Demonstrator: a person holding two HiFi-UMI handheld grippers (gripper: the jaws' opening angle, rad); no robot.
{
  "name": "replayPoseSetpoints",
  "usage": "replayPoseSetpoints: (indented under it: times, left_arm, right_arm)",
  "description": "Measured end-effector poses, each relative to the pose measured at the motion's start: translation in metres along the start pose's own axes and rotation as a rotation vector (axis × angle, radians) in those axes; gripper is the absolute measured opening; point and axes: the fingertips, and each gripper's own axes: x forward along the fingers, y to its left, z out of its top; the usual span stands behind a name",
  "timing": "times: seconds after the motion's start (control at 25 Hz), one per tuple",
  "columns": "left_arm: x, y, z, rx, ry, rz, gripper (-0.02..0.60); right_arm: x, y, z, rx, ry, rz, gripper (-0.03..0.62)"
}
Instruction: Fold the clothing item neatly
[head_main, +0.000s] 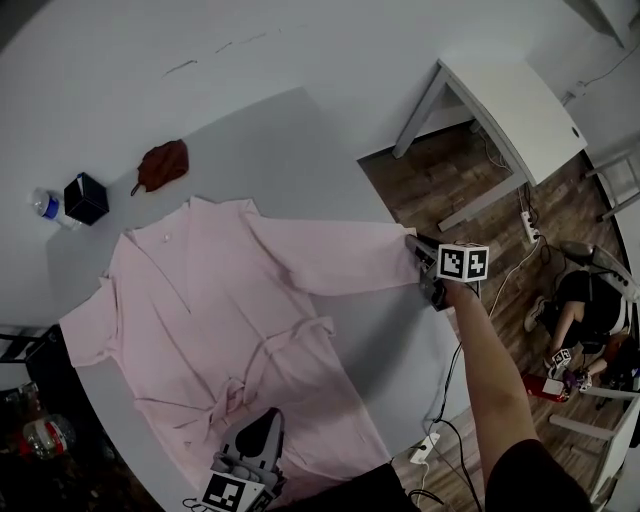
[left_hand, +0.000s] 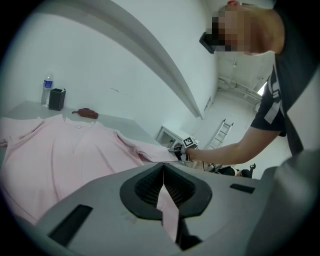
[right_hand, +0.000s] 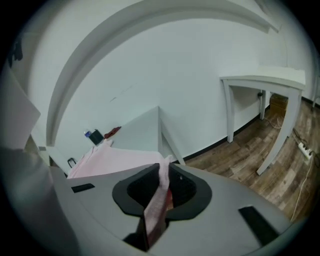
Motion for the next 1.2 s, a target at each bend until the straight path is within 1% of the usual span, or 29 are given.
replayPoseSetpoints:
  times: [0.04,0.12,0.24,0.36,0.52,0.68,0.8,0.88,1.08,1.2]
  left_arm:
    - [0.001,0.000,-0.001,-0.004,-0.001,0.002,0.008]
    - [-0.001,0.000,0.000,-0.011,-0.013,0.007,0.008]
    - [-0.012,0.008,0.006,-0.011,-0.048,0.026,0.008]
    - [-0.033,0.025,0.008,-0.005,-0.087,0.062,0.006]
    - [-0.067,0.049,0.006,-0.025,-0.132,0.104,0.008]
    - [-0.105,0.062,-0.001,-0.019,-0.159,0.117,0.007]
    - [-0.121,0.067,-0.001,0.027,-0.176,0.118,0.008]
    - [-0.120,0.068,0.006,0.063,-0.192,0.113,0.006]
    - [-0.095,0.053,0.049,0.144,-0.250,0.068,0.007]
    - [-0.085,0.044,0.066,0.177,-0.270,0.054,0.007]
  right_arm:
    - [-0.003,0.002,0.003,-0.027,-0.016,-0.012,0.042]
    - [-0.012,0.011,0.010,-0.073,-0.047,-0.007,0.035]
    - [-0.040,0.044,0.035,-0.117,-0.098,0.054,0.034]
    - [-0.070,0.103,0.060,-0.159,-0.134,0.139,0.034]
    - [-0.103,0.203,0.078,-0.194,-0.176,0.252,0.034]
    - [-0.110,0.304,0.066,-0.277,-0.178,0.336,0.034]
    - [-0.099,0.360,0.046,-0.323,-0.165,0.371,0.034]
    - [-0.088,0.384,0.030,-0.337,-0.162,0.377,0.034]
    - [-0.067,0.420,-0.003,-0.379,-0.149,0.357,0.034]
    - [-0.062,0.442,-0.018,-0.374,-0.143,0.385,0.034]
